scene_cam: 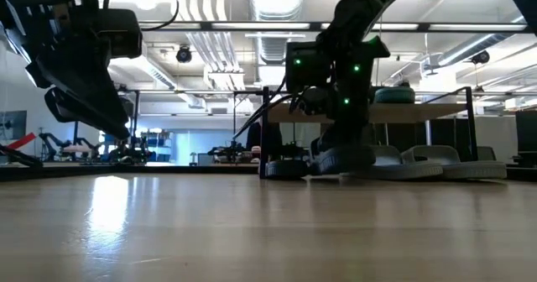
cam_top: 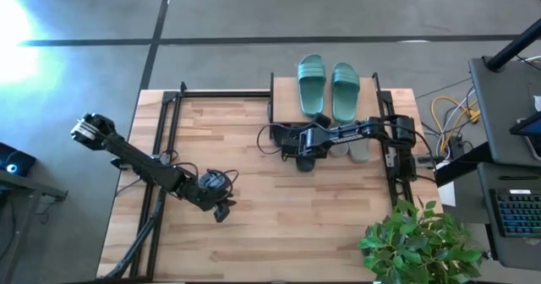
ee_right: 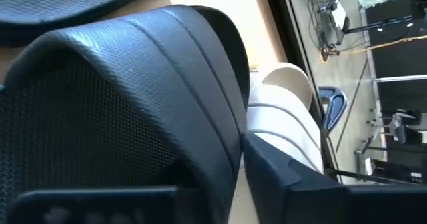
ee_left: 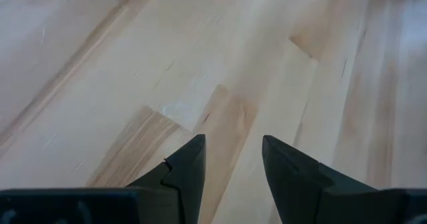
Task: Pick and place slides into the shelf
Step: Put the black slipper under the shelf, then adjust the gray slippers under the shelf, then return to Home Position
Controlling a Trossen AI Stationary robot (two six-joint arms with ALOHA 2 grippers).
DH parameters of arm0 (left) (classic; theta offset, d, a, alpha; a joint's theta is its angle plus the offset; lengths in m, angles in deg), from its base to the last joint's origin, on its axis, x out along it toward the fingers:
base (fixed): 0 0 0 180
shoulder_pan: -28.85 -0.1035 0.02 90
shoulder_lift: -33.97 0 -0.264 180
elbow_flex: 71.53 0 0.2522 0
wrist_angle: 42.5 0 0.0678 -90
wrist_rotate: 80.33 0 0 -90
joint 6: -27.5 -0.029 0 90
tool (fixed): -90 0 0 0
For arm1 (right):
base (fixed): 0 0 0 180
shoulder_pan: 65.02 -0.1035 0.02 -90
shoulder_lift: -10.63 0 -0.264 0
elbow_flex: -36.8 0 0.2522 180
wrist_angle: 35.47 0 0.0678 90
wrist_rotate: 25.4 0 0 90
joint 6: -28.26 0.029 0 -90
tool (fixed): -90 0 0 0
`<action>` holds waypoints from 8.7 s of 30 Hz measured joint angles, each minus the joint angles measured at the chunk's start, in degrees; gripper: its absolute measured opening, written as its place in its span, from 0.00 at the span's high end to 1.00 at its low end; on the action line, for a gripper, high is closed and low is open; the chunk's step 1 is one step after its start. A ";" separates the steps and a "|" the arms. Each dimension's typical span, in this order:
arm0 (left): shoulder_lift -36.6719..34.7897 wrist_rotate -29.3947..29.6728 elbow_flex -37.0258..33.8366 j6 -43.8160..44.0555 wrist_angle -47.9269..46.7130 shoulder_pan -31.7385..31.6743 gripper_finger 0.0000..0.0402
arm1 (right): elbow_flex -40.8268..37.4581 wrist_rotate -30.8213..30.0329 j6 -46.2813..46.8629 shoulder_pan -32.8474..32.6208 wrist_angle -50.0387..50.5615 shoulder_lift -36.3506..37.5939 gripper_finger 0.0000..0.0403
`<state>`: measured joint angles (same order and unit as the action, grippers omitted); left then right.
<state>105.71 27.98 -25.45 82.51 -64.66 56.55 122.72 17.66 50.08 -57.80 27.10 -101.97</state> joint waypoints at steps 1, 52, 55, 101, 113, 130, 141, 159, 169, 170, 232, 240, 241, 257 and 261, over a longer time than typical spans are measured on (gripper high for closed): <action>0.02 0.00 0.00 -0.21 -0.05 0.00 0.67 | 0.00 0.27 0.04 -0.02 -0.05 0.00 0.81; -0.68 0.68 0.20 -1.92 0.35 0.00 0.67 | 3.07 29.10 32.62 -6.34 7.62 0.15 0.98; -0.68 0.83 0.20 -3.02 0.35 0.02 0.67 | 4.16 27.46 29.61 -3.36 7.21 0.26 0.98; -0.68 1.68 0.07 -4.44 0.28 0.00 0.67 | -7.83 28.48 23.27 1.68 10.51 8.51 0.98; -0.68 1.66 0.07 -2.89 0.41 0.00 0.67 | -9.95 35.93 28.50 -3.80 28.10 11.45 0.98; -0.68 1.67 0.04 -2.88 0.28 0.01 0.67 | -28.96 41.26 32.40 -2.28 14.03 17.09 0.98; -0.63 1.46 0.04 -2.87 0.15 0.02 0.67 | -25.27 23.43 30.53 -1.17 12.58 17.05 0.98; -0.63 -0.28 0.04 -2.67 0.26 0.02 0.67 | -19.45 23.45 29.53 -4.05 11.17 17.70 0.98; -1.11 -3.88 1.73 -4.72 1.43 -1.13 0.67 | -15.91 37.98 23.16 -12.08 7.82 26.83 0.98; -1.32 -5.58 2.12 -6.47 2.54 -1.96 0.67 | -15.50 39.86 22.11 -13.57 3.83 29.13 0.98; -8.25 -11.37 3.50 -28.48 31.56 -36.57 0.67 | -28.35 36.42 37.70 -13.06 -14.81 73.14 0.98; -11.56 -10.27 1.96 -28.44 46.87 -35.71 0.67 | -28.93 36.42 37.93 -13.06 -11.53 81.30 0.98; -11.99 -10.35 0.60 -28.44 50.41 -35.27 0.67 | -29.59 36.42 37.96 -13.05 -10.97 82.51 0.98; -49.28 -10.49 -13.20 -28.44 13.32 -33.62 0.67 | -43.47 36.47 37.71 -6.96 -15.14 102.18 0.98; -54.62 -10.51 -13.20 -28.44 1.57 -33.62 0.67 | -45.73 36.44 37.68 -1.72 -15.16 107.31 0.98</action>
<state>51.09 17.47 -38.65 54.07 -63.10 22.93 76.99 54.10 87.76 -59.52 11.94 5.34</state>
